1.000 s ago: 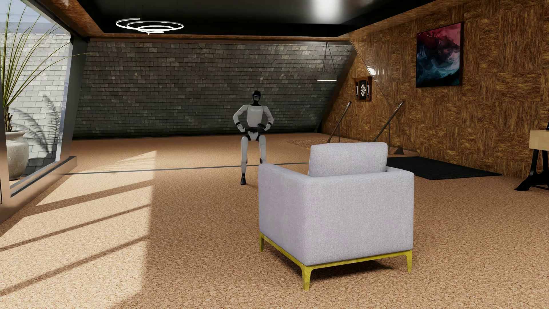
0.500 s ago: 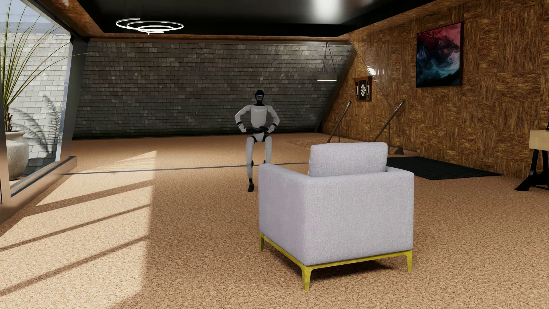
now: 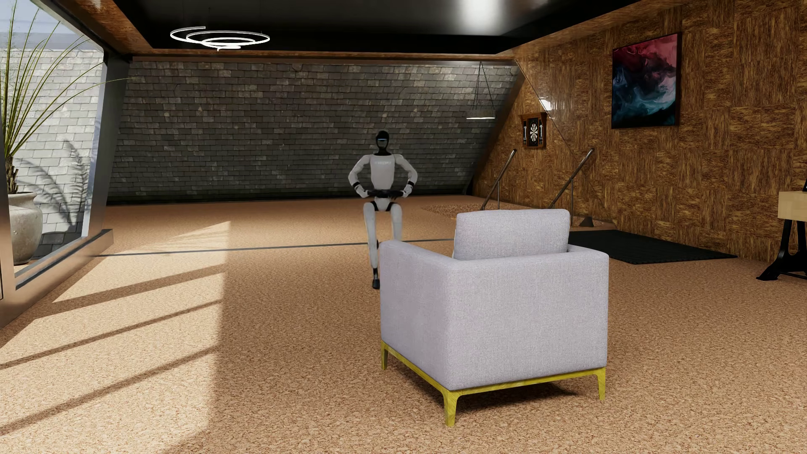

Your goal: Walk towards the armchair

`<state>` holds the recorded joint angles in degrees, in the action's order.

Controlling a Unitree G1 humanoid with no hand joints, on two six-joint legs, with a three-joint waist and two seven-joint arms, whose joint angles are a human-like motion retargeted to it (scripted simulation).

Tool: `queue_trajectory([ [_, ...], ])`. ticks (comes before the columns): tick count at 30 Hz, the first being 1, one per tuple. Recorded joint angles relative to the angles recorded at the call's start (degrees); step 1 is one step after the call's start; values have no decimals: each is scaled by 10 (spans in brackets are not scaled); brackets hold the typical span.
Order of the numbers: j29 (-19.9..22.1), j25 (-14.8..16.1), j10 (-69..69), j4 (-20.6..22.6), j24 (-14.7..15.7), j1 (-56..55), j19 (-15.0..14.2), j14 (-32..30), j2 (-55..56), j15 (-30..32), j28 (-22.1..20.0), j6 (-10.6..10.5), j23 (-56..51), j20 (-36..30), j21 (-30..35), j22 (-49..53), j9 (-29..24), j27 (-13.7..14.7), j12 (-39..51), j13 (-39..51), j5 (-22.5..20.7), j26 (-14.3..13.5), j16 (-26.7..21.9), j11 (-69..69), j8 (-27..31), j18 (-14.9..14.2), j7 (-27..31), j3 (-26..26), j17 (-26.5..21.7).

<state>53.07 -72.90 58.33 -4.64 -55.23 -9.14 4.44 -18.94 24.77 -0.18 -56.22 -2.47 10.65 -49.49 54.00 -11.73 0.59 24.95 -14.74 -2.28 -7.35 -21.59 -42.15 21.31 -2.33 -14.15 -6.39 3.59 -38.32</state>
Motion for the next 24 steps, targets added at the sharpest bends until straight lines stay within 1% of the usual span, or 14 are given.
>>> queue_trajectory([
  [1,17,6,66,-23,4,-46,3,-11,-13,-20,-2,-11,0,-7,14,6,-4,3,8,11,-7,0,-6,10,-14,0,9,1,2],
  [3,34,17,130,-33,14,-125,5,92,-44,-58,-2,-28,-9,4,37,33,-10,1,12,33,-16,-2,-4,26,-34,0,41,0,9],
  [6,34,38,54,-29,-15,-199,4,242,-93,-110,-2,-36,-7,27,69,57,-14,-16,7,22,-19,3,-20,46,-34,43,62,-15,11],
  [7,34,47,-2,-31,-26,-217,4,268,-109,-124,-2,-34,1,37,84,61,-15,-19,1,24,-18,5,-18,46,-29,73,59,-22,7],
  [9,34,56,-143,-38,-33,-244,2,273,-142,-141,-2,-30,8,57,104,67,-14,-24,-11,36,-15,5,-2,31,-23,100,35,-32,2],
  [12,34,65,-398,-23,-40,-246,-3,197,-190,-153,-2,-18,5,92,111,78,-11,-28,-26,45,-11,-4,29,-4,-14,81,2,-39,2],
  [13,34,69,-456,-13,-48,-247,-4,204,-205,-158,-2,-13,4,102,110,80,-9,-31,-28,44,-10,-9,34,-10,-10,59,10,-40,3],
  [14,34,70,-474,-2,-56,-251,-7,216,-221,-162,-2,-8,3,109,108,82,-8,-35,-29,41,-10,-15,36,-13,-6,25,31,-42,3],
  [15,34,71,-471,10,-60,-247,-12,180,-239,-164,-2,-3,3,111,103,85,-6,-39,-26,35,-7,-19,42,-19,-3,53,41,-43,0],
  [16,34,74,-444,17,-61,-248,-14,142,-257,-164,-2,3,4,114,97,89,-4,-40,-25,30,-2,-21,50,-20,2,71,43,-44,-1],
  [17,34,77,-413,22,-62,-242,-16,119,-277,-155,-2,10,5,121,91,96,-2,-39,-25,26,4,-23,59,-12,6,91,40,-44,-1],
  [19,34,64,-374,37,-58,-224,-25,139,-294,-98,-2,29,12,132,82,106,4,-32,-29,30,25,-31,74,21,12,129,27,-45,2],
  [21,34,57,-387,55,-54,-183,-45,165,-281,-10,-2,51,34,134,103,96,11,-23,-35,46,55,-34,83,83,21,139,4,-45,-6],
  [24,32,89,-389,80,-59,-141,-123,210,-178,123,-2,78,57,124,181,73,14,-28,-33,92,119,-37,94,298,14,147,-34,-49,-44],
])
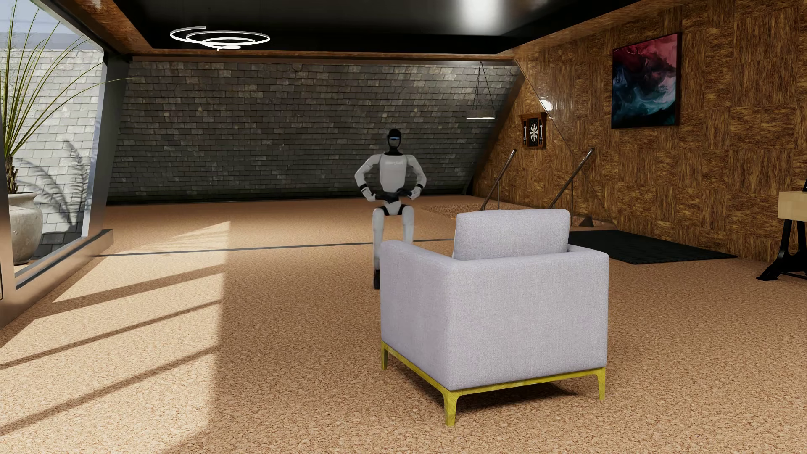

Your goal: Walk towards the armchair

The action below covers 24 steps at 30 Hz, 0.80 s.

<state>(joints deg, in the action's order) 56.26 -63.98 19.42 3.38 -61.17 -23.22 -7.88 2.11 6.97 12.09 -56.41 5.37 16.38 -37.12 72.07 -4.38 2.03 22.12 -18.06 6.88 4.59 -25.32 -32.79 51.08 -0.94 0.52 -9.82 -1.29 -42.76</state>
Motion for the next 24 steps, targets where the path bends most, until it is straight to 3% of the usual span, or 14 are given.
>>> queue_trajectory([
  [1,-2,11,14,10,6,6,20,19,45,9,0,8,-5,-5,17,0,-2,-6,2,11,24,-2,5,77,-3,7,-10,0,-13],
  [4,2,19,45,36,32,40,21,70,159,-95,0,27,-29,-17,20,9,-9,-23,10,22,41,3,11,194,26,20,-33,2,-22],
  [7,2,-8,49,52,24,94,50,106,227,-197,-1,31,-45,-32,-2,-10,-14,-35,3,2,41,7,0,118,29,26,-39,6,-31],
  [9,0,-20,37,58,34,127,63,119,257,-220,-1,29,-48,-44,-22,-19,-15,-35,6,-13,33,11,-2,3,13,27,-34,12,-33],
  [11,-1,-27,18,63,40,159,77,128,276,-186,-1,26,-51,-54,-38,-17,-15,-32,8,-21,15,15,-2,-129,-4,28,-28,19,-31],
  [13,-2,-27,-3,67,46,191,58,130,276,-117,-1,21,-52,-63,-48,-13,-14,-34,10,-29,-12,21,-7,-275,-8,28,-20,25,-26],
  [14,-4,-29,-14,68,50,207,58,132,271,-108,-1,18,-53,-68,-56,-13,-14,-35,13,-35,-28,23,-10,-341,1,27,-14,27,-23],
  [16,-14,-38,-28,72,55,241,29,137,261,-99,0,11,-45,-70,-80,-13,-12,-26,13,-40,-52,23,-17,-402,23,25,-2,29,-10],
  [18,-20,-54,-29,69,65,277,92,131,251,-36,0,1,-49,-65,-105,-19,-9,-16,11,-47,-75,22,-17,-373,53,23,14,32,-1],
  [19,-7,-68,-22,62,70,289,97,119,238,-16,-1,-6,-50,-57,-115,-25,-7,-10,7,-44,-75,22,-11,-366,41,15,21,33,6],
  [21,2,-86,15,39,72,296,111,64,211,-41,-1,-25,-68,-32,-135,-41,-3,2,-9,-37,-85,21,2,-353,21,-9,36,37,27],
  [22,2,-90,51,26,67,289,119,17,196,-58,-1,-34,-67,-28,-138,-48,-1,5,-14,-38,-90,18,-1,-348,10,-31,47,40,31],
  [24,0,-93,184,4,49,237,128,-73,176,-98,0,-49,-48,-43,-132,-52,-2,6,-6,-42,-98,14,-34,-323,-17,-104,81,43,31],
])
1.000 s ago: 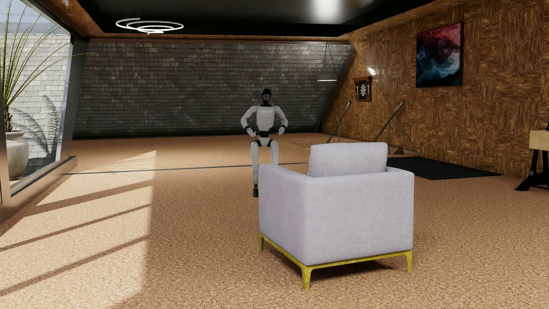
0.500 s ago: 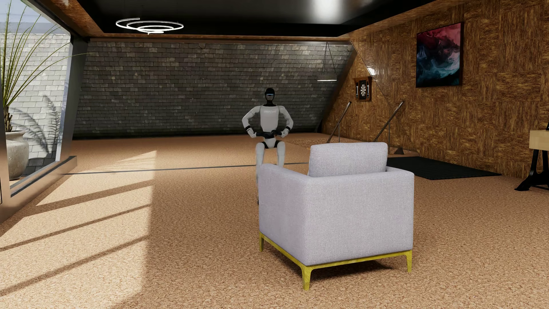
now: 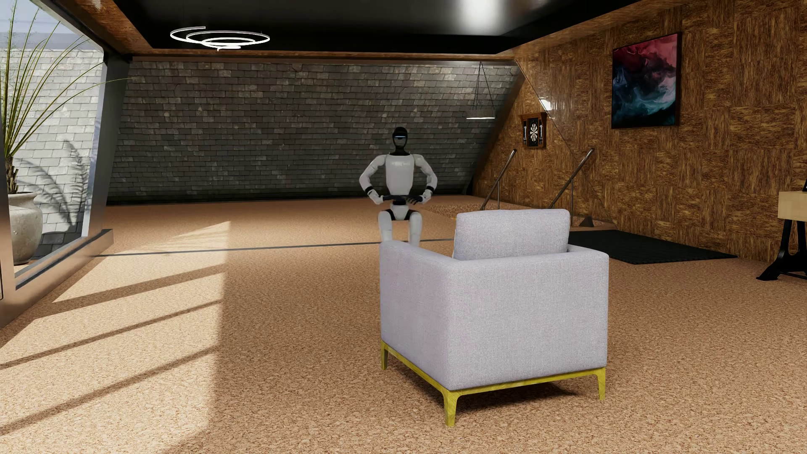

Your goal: Walk towards the armchair

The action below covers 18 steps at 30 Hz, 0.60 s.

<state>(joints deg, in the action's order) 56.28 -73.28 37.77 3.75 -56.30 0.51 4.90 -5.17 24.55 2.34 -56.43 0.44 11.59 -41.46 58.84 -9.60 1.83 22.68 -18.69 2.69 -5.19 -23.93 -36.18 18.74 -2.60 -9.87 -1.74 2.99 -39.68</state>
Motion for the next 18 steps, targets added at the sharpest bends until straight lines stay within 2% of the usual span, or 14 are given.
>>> queue_trajectory([
  [1,-1,3,89,-13,-10,-41,3,-52,-6,-23,0,-7,5,-12,4,1,-3,1,11,-2,-3,-1,-20,18,-16,-41,8,2,4],
  [3,2,20,247,-75,-13,-132,6,-162,-26,-61,0,-22,-1,-29,13,4,-10,6,29,-2,-10,0,-39,38,-50,-43,-30,9,18],
  [4,2,27,299,-92,-7,-174,6,-141,-39,-75,0,-30,-10,-30,18,7,-13,8,33,2,-17,0,-39,40,-61,-44,-15,8,23],
  [5,2,32,326,-109,-6,-211,7,-68,-52,-90,0,-37,-14,-26,25,13,-15,9,32,9,-23,3,-38,45,-68,-47,2,4,24],
  [6,2,26,332,-133,-4,-245,6,1,-64,-107,0,-42,-19,-25,34,16,-16,6,40,2,-30,4,-44,55,-72,-24,3,0,23],
  [7,2,28,313,-147,-11,-271,6,54,-78,-122,0,-46,-13,-21,45,22,-17,4,40,1,-34,8,-46,60,-70,12,-2,-6,19],
  [9,2,43,217,-153,-29,-312,4,136,-104,-147,0,-48,4,-12,69,36,-18,0,33,3,-38,12,-47,64,-62,54,-10,-20,12],
  [11,2,53,73,-153,-35,-337,1,147,-132,-161,0,-45,9,-2,80,45,-19,-6,27,7,-38,12,-38,50,-52,71,-39,-31,11],
  [12,2,55,-10,-147,-35,-344,0,122,-146,-165,0,-42,7,2,82,47,-18,-7,24,9,-37,11,-34,39,-47,73,-53,-34,13],
  [14,2,60,-187,-123,-35,-340,-3,66,-175,-170,0,-35,1,11,82,46,-15,-8,19,11,-36,9,-24,14,-36,48,-66,-35,16],
  [16,2,66,-267,-100,-39,-344,-7,73,-206,-179,0,-28,2,11,77,42,-13,-8,27,11,-37,7,-19,3,-25,-10,-35,-35,18],
  [18,2,67,-243,-77,-40,-339,-17,1,-242,-181,0,-20,1,12,64,53,-10,-10,29,-2,-33,0,-15,-4,-13,22,2,-35,16],
])
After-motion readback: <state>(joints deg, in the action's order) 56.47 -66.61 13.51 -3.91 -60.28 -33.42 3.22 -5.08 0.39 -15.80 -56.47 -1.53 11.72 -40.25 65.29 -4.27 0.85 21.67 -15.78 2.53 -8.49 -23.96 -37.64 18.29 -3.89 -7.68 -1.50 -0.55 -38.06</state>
